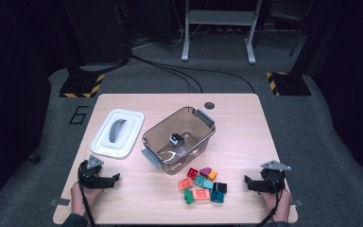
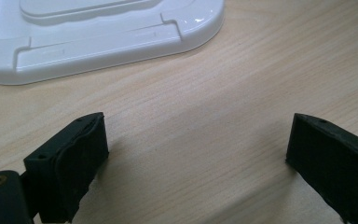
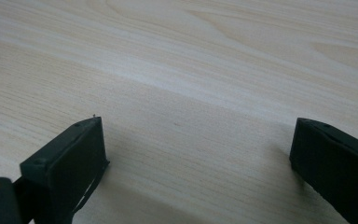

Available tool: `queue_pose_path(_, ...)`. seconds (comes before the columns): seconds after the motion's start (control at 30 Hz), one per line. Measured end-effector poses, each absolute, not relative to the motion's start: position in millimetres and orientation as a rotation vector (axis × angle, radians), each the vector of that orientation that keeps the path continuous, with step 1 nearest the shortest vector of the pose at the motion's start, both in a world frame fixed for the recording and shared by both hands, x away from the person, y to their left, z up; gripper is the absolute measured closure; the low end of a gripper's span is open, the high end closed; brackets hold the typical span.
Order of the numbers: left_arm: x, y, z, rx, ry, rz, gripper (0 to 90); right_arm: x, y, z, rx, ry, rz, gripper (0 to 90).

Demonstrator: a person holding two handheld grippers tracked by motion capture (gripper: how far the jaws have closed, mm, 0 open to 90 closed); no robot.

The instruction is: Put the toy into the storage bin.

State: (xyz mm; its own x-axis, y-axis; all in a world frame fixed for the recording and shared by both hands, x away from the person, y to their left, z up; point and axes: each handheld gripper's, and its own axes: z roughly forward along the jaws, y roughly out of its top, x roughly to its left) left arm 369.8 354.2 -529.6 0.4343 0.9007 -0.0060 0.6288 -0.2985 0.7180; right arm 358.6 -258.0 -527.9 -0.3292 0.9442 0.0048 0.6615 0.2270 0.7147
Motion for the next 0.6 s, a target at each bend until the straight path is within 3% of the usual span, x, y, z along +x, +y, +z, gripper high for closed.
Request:
queue_pose_path(0.23,368,356,-530,2.036,1.277,0.544,4.1,359,-261,-526,1.503,2.079,0.934,4.0)
queue_pose_path(0.6,367,355,-530,2.036,1.277,0.54,3.6,359,-227,-507,1.453,2.171,1.054,5.5)
